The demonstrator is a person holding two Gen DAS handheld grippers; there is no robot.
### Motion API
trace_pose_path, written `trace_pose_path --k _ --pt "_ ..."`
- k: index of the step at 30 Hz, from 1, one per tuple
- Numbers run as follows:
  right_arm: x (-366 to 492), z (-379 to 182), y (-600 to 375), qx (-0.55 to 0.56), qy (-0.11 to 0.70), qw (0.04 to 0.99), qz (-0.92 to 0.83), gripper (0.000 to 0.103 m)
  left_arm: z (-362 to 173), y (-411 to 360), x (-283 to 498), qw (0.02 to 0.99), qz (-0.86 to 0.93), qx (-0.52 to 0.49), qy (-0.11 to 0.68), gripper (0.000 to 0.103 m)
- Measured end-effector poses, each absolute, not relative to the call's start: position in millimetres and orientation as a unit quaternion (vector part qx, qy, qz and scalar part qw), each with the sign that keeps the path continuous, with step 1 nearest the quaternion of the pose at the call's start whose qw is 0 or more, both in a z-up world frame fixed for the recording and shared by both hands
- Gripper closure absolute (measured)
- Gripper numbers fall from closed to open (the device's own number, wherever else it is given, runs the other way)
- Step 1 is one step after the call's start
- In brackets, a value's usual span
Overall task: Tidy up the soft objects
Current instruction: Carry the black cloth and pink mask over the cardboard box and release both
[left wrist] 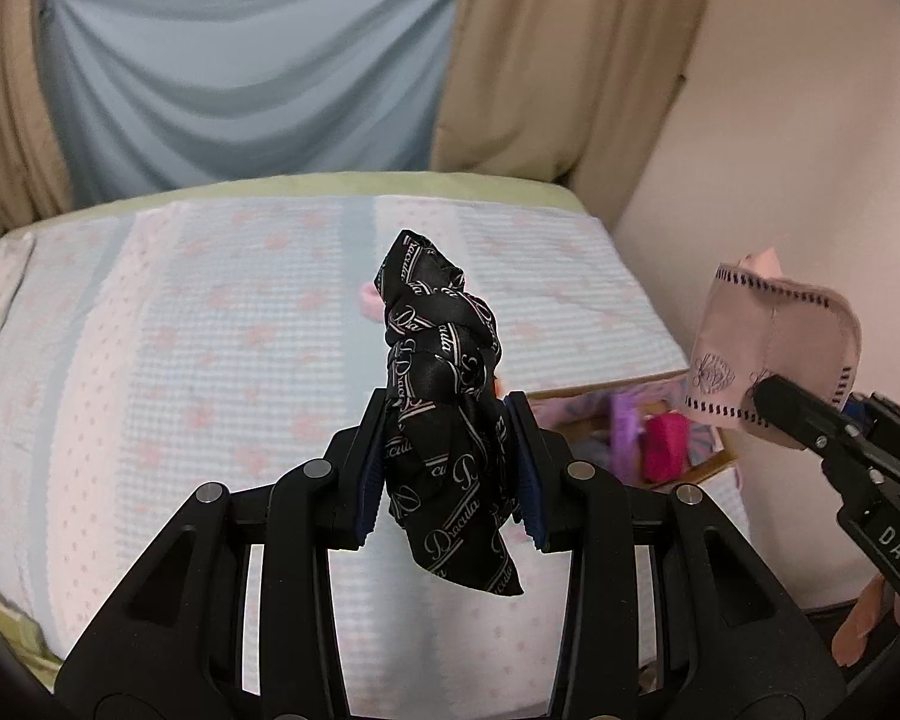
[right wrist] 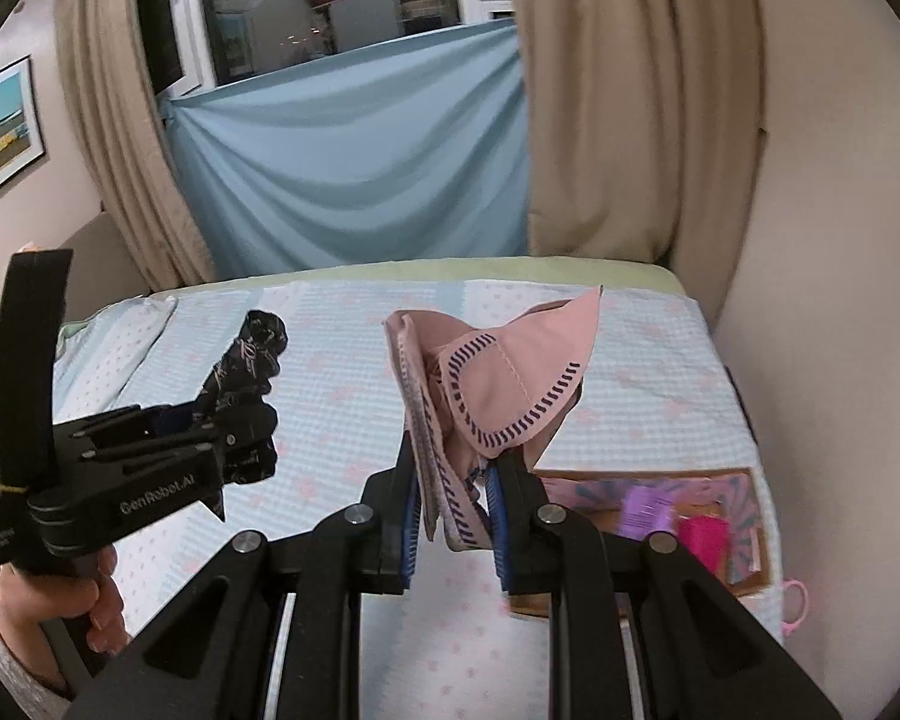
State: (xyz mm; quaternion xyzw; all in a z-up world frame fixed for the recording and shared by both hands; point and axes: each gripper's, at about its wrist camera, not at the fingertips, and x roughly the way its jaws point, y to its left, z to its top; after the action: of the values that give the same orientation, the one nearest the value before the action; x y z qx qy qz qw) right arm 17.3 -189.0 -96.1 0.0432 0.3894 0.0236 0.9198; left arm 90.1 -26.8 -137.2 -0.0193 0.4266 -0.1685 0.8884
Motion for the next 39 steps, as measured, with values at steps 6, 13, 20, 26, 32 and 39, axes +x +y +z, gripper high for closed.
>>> trace_pose_path --k 6,13,20,26,32,39 --pt "6.2 -102.8 -261.3 0.049 0.404 0.913 -0.011 0.085 -144.3 -96.2 88.2 0.879 -0.197 -0.015 0.434 0.069" --pt "12.9 -132.6 -328.4 0.076 0.453 0.888 -0.041 0.085 -183.9 -168.7 96.0 0.855 -0.223 0.000 0.469 0.069" --pt "29.6 -172.5 -369.8 0.096 0.494 0.863 -0.048 0.085 -231.3 -220.2 118.8 0.826 -0.228 0.025 0.515 0.069" --pt "49.6 -223.0 -381.0 0.078 0.538 0.839 -0.035 0.085 -294.4 -254.0 156.8 0.797 -0.212 0.046 0.563 0.069" --pt "58.3 -279.4 -387.9 0.079 0.584 0.808 -0.004 0.085 -343.0 -273.3 166.4 0.763 -0.213 0.074 0.606 0.069" --pt "74.8 -306.9 -399.9 0.103 0.604 0.791 0.007 0.085 -372.8 -270.8 173.8 0.733 -0.202 0.083 0.645 0.064"
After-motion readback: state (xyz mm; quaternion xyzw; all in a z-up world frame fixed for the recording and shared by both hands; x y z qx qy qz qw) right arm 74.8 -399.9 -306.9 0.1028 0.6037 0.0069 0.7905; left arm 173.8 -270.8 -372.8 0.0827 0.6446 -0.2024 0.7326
